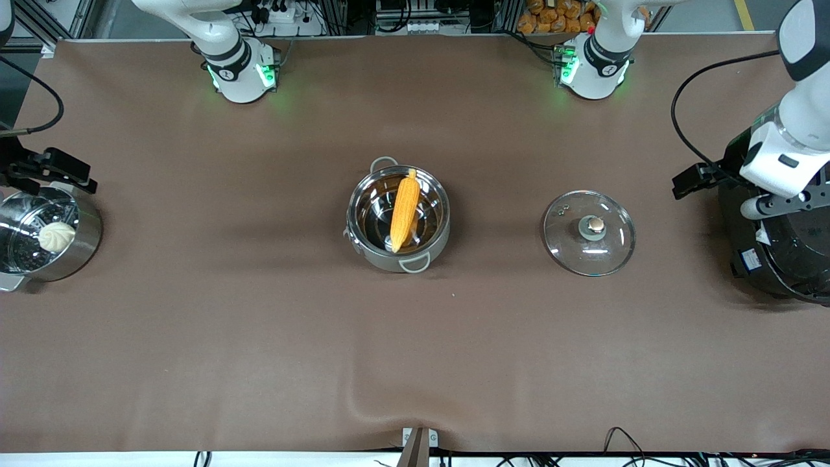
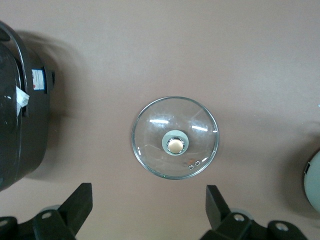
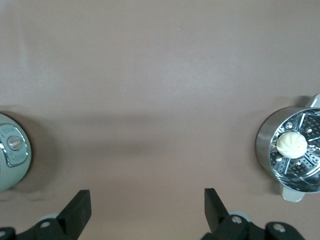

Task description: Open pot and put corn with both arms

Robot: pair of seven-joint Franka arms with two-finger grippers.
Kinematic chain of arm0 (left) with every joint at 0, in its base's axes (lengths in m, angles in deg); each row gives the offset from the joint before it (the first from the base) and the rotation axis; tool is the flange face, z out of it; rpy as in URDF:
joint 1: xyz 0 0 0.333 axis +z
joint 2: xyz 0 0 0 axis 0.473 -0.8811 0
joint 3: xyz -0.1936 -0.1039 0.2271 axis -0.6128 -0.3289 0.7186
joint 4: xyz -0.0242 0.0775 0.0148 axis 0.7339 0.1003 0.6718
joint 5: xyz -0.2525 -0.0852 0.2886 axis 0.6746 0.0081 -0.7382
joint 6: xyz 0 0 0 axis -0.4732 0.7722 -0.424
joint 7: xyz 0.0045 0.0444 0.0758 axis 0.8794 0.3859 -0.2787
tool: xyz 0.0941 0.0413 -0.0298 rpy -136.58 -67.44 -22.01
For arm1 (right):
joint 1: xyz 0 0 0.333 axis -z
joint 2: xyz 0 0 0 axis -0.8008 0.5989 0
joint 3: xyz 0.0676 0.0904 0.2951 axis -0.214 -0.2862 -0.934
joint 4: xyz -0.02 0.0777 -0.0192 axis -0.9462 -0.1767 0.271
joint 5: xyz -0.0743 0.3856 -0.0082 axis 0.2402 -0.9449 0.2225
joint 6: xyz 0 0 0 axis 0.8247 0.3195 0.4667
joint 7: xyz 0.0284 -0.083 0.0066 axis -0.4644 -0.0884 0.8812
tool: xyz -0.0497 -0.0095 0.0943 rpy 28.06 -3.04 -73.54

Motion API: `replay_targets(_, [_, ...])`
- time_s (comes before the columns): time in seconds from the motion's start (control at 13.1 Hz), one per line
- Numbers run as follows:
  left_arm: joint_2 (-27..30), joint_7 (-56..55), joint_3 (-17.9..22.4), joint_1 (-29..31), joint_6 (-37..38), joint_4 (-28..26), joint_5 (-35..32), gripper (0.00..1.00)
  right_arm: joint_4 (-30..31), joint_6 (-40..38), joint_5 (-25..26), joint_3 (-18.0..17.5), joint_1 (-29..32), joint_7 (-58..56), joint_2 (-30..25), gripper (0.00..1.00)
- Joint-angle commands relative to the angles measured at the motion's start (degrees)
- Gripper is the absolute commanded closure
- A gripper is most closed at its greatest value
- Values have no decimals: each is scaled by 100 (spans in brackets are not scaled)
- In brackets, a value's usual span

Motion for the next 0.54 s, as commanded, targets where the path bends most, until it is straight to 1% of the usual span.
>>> replay_targets(0.0, [-3, 208, -37, 36, 425, 482, 94, 0, 248, -48, 125, -38, 0, -55, -243, 0])
replay_targets(0.23, [-83, 199, -28, -8, 715, 843, 50, 0, 239, -128, 291, -38, -18, -64, -234, 0])
replay_targets(0.31, [-92, 199, -28, -8, 759, 914, 32, 0, 230, -128, 362, -46, -18, -64, -234, 0])
replay_targets(0.46, [-92, 199, -19, -17, 786, 923, 32, 0, 222, -110, 345, -47, -27, -55, -234, 0])
